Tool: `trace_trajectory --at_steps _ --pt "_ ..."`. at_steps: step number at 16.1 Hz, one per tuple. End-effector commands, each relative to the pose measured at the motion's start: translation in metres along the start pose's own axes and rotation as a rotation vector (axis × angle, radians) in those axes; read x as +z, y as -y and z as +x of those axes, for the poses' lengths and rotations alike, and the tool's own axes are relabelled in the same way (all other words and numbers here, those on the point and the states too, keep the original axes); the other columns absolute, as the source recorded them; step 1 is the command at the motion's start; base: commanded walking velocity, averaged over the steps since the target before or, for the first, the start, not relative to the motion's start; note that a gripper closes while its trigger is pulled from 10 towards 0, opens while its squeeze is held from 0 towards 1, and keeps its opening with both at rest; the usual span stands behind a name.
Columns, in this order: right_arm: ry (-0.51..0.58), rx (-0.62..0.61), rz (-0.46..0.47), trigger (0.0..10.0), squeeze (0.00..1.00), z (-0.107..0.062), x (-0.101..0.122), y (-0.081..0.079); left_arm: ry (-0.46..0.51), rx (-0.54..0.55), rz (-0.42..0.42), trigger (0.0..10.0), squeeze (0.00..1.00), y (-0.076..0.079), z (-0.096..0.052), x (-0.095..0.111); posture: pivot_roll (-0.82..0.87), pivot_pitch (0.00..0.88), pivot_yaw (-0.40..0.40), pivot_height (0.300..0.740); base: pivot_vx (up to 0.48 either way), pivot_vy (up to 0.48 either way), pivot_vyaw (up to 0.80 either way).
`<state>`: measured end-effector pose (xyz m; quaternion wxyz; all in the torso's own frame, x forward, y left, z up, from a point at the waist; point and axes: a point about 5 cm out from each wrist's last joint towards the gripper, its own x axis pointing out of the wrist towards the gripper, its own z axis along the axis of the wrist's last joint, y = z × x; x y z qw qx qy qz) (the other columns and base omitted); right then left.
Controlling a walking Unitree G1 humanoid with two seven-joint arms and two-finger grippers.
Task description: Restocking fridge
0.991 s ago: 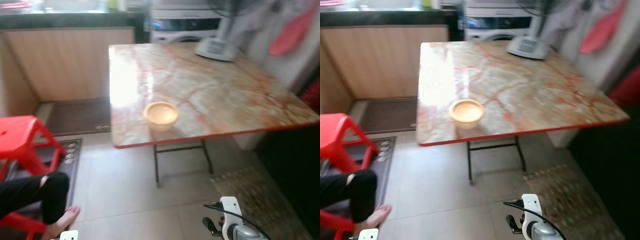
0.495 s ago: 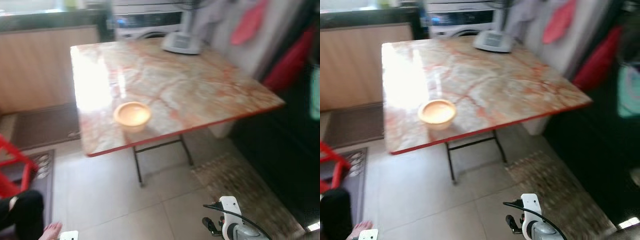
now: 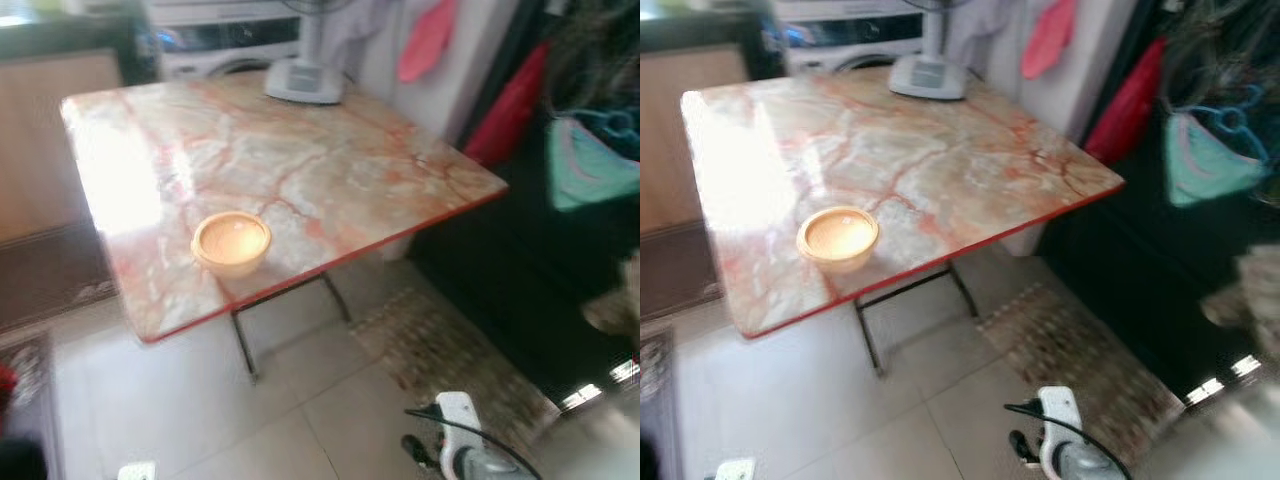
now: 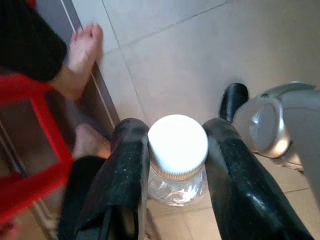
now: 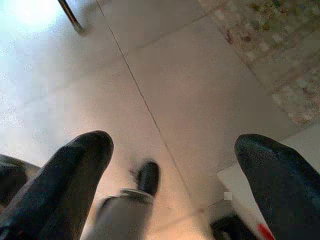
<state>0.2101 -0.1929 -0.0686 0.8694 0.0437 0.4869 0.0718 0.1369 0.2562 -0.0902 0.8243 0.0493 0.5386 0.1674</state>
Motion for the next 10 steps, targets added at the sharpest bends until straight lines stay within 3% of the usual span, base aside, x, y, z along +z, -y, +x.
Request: trace_trajectory --at_steps 1,10 --pt "-0.016 -0.021 0.005 10.0 0.0 -0.003 -0.0039 0.009 0.006 -0.012 0.014 10.0 0.0 0.0065 -0.0003 0.0017 0.14 0.0 -0.079 0.74 0.0 0.0 -0.8" --pt "-0.02 -0.021 0.002 10.0 0.0 -0.003 -0.0041 0.009 0.001 -0.02 0.018 10.0 0.0 0.008 -0.0004 0.0003 0.15 0.0 -0.08 0.74 0.0 0.0 -0.8"
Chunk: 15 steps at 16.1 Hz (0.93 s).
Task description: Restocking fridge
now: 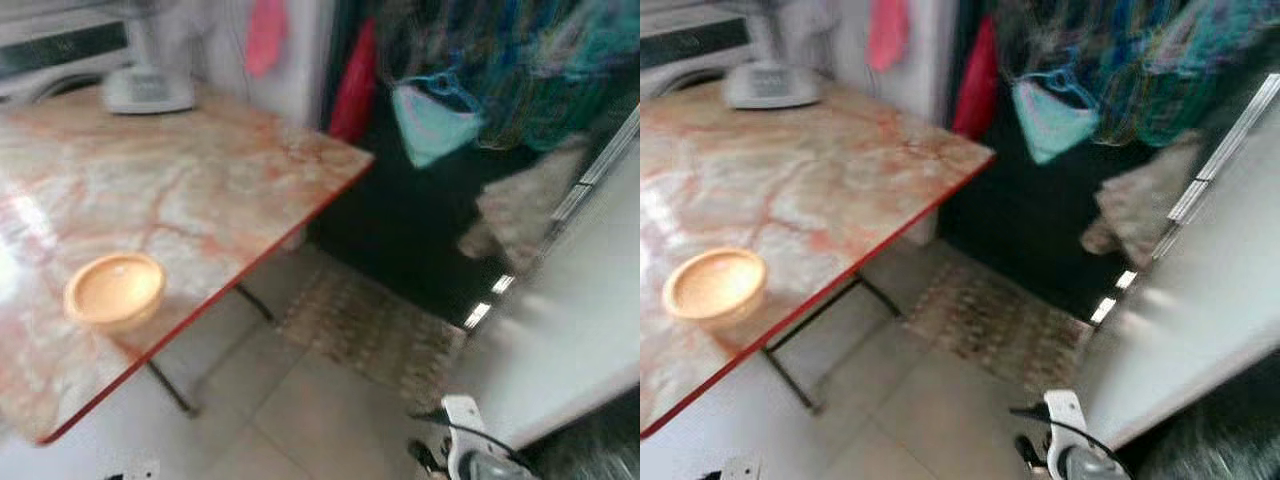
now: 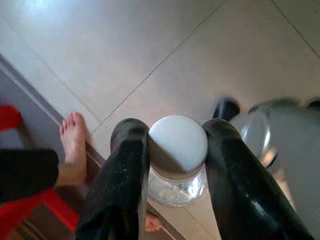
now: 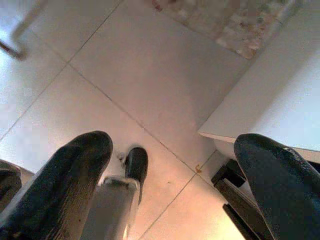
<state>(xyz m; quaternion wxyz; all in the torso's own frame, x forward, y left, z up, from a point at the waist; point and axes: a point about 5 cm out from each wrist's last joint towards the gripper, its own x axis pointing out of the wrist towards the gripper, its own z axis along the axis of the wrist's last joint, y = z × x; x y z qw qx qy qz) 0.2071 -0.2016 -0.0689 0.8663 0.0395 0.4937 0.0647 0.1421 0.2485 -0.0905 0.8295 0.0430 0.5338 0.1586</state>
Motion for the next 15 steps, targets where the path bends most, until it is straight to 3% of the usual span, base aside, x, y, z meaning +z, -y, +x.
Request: trace_trajectory --at_steps 1,15 --pt "-0.006 -0.003 -0.001 10.0 0.0 -0.0002 -0.0015 0.0007 -0.01 0.0 0.023 10.0 0.0 -0.0002 -0.0002 -0.0033 0.14 0.0 -0.079 0.74 0.0 0.0 -0.8" --pt "-0.02 0.005 -0.01 10.0 0.0 -0.0001 -0.0024 0.0 -0.011 -0.049 0.034 10.0 0.0 0.0064 -0.0006 -0.0041 0.14 0.0 -0.078 0.74 0.0 0.0 -0.8"
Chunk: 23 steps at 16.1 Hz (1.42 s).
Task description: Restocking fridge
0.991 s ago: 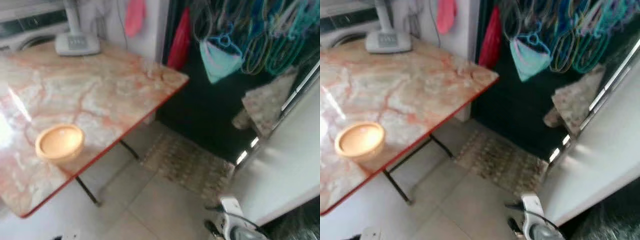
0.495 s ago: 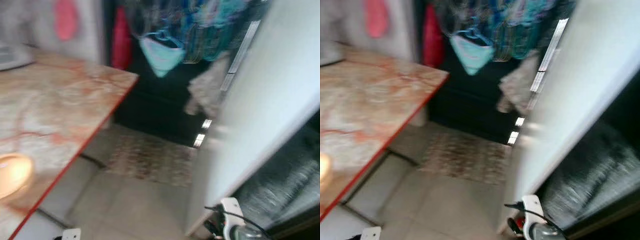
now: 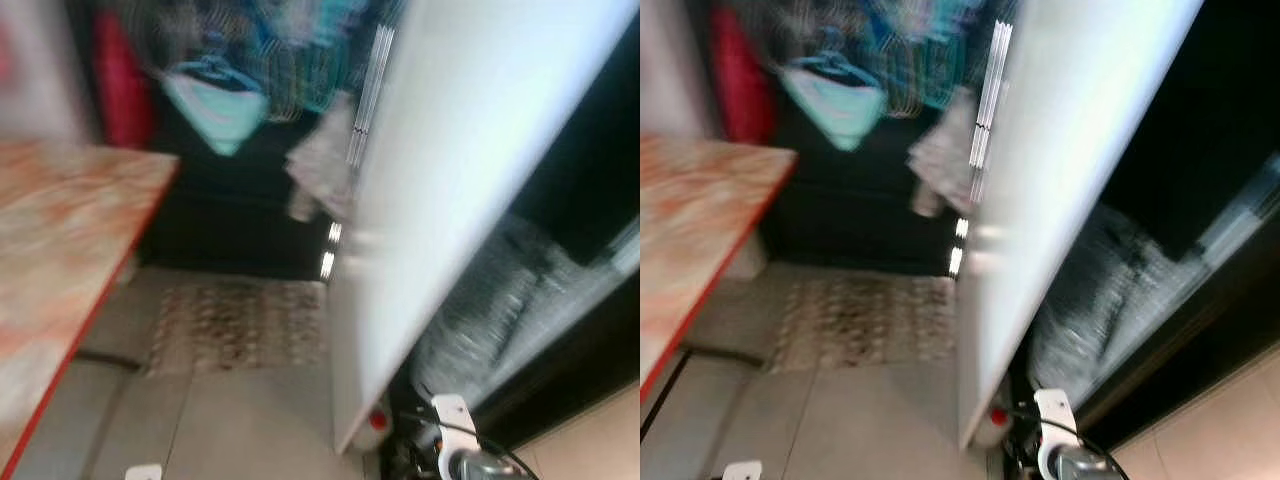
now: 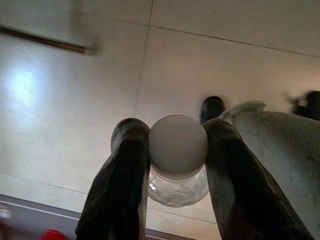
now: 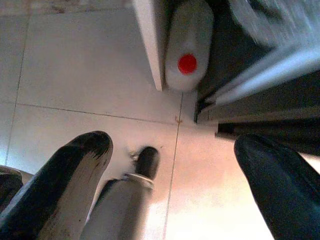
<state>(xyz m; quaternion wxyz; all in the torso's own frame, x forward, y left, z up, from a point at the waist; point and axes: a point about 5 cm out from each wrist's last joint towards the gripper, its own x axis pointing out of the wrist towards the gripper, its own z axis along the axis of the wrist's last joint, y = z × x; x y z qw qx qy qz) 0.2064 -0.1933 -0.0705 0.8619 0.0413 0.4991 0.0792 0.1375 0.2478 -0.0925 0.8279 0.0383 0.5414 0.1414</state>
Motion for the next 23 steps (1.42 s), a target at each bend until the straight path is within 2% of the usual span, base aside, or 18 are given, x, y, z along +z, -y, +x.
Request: trace_trajectory --at_steps 1,15,22,23 --pt "-0.006 -0.021 0.0 10.0 0.0 -0.0026 -0.0012 0.0079 0.003 -0.015 0.022 10.0 0.0 0.0062 -0.0001 0.0008 0.14 0.0 -0.076 0.74 0.0 0.0 -0.8" --pt "-0.014 -0.025 0.001 10.0 0.0 -0.0019 -0.0034 0.0061 0.01 -0.013 0.067 10.0 0.0 0.0045 0.0 0.0019 0.15 0.0 -0.053 0.74 0.0 0.0 -0.8" --pt "-0.005 -0.052 0.035 10.0 0.0 0.0005 -0.003 0.0009 0.016 0.0 0.098 10.0 0.0 -0.0019 0.0002 0.0044 0.16 0.0 -0.012 0.74 0.0 0.0 -0.8" --pt "0.013 -0.065 0.064 10.0 0.0 0.0005 -0.0026 0.0014 0.018 0.0 0.096 10.0 0.0 -0.0015 0.0002 0.0045 0.16 0.0 -0.017 0.74 0.0 0.0 0.0"
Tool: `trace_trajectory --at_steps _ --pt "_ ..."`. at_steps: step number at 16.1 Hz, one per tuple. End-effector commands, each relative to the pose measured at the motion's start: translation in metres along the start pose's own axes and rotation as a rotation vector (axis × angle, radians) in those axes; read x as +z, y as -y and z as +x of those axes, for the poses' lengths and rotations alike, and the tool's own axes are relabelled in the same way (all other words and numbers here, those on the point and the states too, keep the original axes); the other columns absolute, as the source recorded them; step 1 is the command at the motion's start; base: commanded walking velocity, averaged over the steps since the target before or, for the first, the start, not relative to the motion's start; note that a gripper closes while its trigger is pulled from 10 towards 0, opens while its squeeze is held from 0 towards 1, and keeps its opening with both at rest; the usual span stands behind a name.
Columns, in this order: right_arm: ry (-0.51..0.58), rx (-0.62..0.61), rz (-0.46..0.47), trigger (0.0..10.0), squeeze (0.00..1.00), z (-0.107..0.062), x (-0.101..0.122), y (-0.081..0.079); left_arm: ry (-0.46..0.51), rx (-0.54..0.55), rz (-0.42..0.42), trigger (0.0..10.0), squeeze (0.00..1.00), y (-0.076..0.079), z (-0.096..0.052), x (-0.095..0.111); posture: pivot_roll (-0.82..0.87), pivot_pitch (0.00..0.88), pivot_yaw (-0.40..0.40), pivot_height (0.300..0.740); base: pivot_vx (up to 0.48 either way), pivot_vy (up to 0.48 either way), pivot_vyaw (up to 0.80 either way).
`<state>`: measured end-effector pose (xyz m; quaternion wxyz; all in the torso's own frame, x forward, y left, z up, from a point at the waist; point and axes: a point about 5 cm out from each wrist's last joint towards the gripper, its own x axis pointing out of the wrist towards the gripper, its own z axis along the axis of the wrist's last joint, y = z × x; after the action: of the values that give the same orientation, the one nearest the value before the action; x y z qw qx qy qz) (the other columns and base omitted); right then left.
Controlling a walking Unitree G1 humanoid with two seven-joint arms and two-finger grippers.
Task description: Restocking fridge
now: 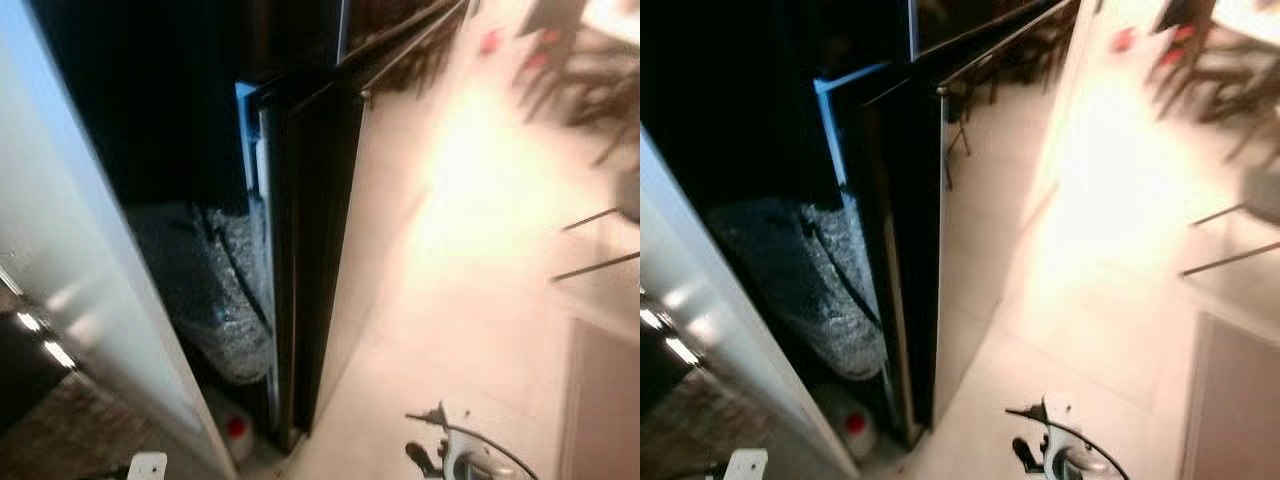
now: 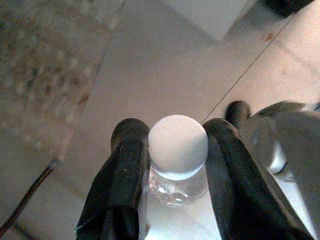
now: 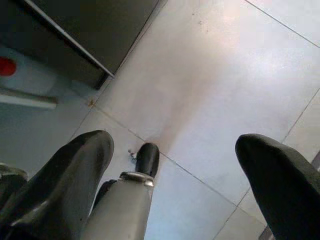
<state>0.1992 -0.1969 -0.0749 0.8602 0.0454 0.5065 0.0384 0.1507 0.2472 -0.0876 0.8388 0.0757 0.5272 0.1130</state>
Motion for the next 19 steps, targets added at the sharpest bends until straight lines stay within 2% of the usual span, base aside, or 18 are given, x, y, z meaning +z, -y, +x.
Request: trace_trajectory --at_steps 1,5,7,17,19 --pt "0.028 -0.002 0.017 10.0 0.0 0.0006 0.0063 -0.0019 -0.029 0.005 0.0 10.0 0.0 -0.002 -0.0007 -0.0097 0.16 0.0 -0.021 0.74 0.0 0.0 0.0" --pt "0.041 -0.012 0.022 10.0 0.0 0.0 0.0075 0.0006 -0.041 -0.006 -0.029 10.0 0.0 0.0037 -0.0014 -0.0147 0.15 0.0 -0.039 0.74 0.0 0.07 0.0" --pt "0.048 -0.015 0.032 10.0 0.0 -0.0001 0.0078 0.001 -0.043 -0.007 -0.03 10.0 0.0 0.004 -0.0014 -0.0151 0.15 0.0 -0.041 0.74 0.0 0.343 0.0" --pt "0.062 -0.031 0.034 10.0 0.0 -0.0003 0.0088 0.0021 -0.046 -0.006 -0.032 10.0 0.0 0.004 -0.0014 -0.0149 0.15 0.0 -0.046 0.74 0.0 0.05 0.0" --pt "0.065 -0.036 0.035 10.0 0.0 -0.0004 0.009 0.0024 -0.046 -0.007 -0.033 10.0 0.0 0.0042 -0.0014 -0.0149 0.15 0.0 -0.046 0.74 0.0 0.48 0.0"
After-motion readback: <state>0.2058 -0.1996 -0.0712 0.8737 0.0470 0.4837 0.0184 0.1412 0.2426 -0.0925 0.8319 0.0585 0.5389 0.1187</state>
